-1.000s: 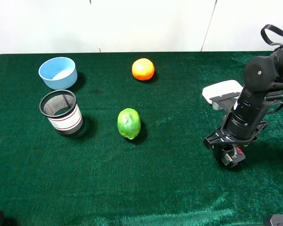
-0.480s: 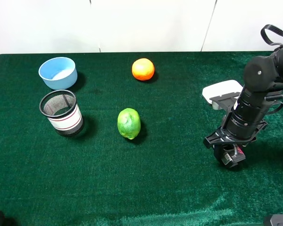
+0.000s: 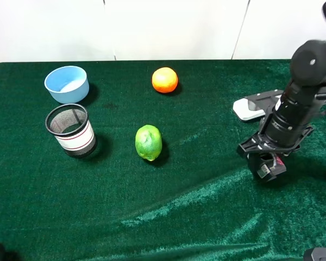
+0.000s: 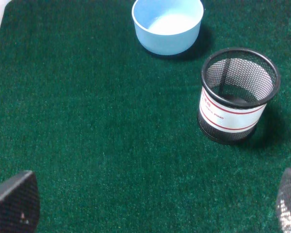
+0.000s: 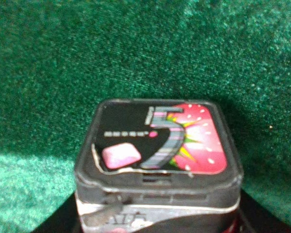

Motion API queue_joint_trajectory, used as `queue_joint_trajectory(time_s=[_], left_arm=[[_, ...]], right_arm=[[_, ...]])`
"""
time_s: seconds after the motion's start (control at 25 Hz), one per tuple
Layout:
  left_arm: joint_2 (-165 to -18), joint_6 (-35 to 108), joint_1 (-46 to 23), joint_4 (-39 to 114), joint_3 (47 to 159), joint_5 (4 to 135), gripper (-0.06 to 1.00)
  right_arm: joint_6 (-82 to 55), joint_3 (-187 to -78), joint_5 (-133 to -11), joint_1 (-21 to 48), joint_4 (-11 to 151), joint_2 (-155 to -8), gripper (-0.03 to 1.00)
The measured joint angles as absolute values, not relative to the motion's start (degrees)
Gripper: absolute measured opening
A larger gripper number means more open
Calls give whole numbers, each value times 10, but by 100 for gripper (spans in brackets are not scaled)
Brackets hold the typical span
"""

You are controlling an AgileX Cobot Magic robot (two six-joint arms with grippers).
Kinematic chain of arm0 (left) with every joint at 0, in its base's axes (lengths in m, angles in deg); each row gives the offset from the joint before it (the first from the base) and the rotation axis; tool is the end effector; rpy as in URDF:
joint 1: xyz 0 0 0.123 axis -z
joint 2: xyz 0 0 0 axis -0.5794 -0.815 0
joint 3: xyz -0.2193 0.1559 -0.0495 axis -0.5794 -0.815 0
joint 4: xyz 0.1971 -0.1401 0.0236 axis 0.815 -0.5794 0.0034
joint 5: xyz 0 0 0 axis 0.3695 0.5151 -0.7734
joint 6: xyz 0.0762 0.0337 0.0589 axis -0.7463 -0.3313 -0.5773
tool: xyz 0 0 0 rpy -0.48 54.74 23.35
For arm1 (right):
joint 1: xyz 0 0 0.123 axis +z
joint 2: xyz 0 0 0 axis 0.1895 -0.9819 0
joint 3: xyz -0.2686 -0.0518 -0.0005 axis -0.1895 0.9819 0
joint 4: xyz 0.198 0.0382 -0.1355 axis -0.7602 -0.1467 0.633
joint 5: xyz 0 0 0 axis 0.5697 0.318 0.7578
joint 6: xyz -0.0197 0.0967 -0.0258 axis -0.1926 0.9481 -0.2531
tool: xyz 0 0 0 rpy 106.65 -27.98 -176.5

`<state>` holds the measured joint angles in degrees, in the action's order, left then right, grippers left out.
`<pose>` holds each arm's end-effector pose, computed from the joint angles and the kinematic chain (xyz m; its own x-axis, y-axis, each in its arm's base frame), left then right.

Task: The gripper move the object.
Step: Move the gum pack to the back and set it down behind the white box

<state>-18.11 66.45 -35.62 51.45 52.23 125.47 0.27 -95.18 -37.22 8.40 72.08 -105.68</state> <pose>0.0076 0.0012 0.2701 -0.4361 0.0837 -0.8960 0.0229 0.9964 0.0819 0.2245 0.0868 0.1150 -0.9117 -0.4069 0.0564 -0.4022 0.9121 0.0789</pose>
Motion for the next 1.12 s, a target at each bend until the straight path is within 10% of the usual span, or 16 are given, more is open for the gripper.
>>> queue_joint_trajectory(time_s=[1.12], left_arm=[[-181,664,-356,514,522,1255,99]], right_arm=[[14,-1115,-144,84,713,-976,33]])
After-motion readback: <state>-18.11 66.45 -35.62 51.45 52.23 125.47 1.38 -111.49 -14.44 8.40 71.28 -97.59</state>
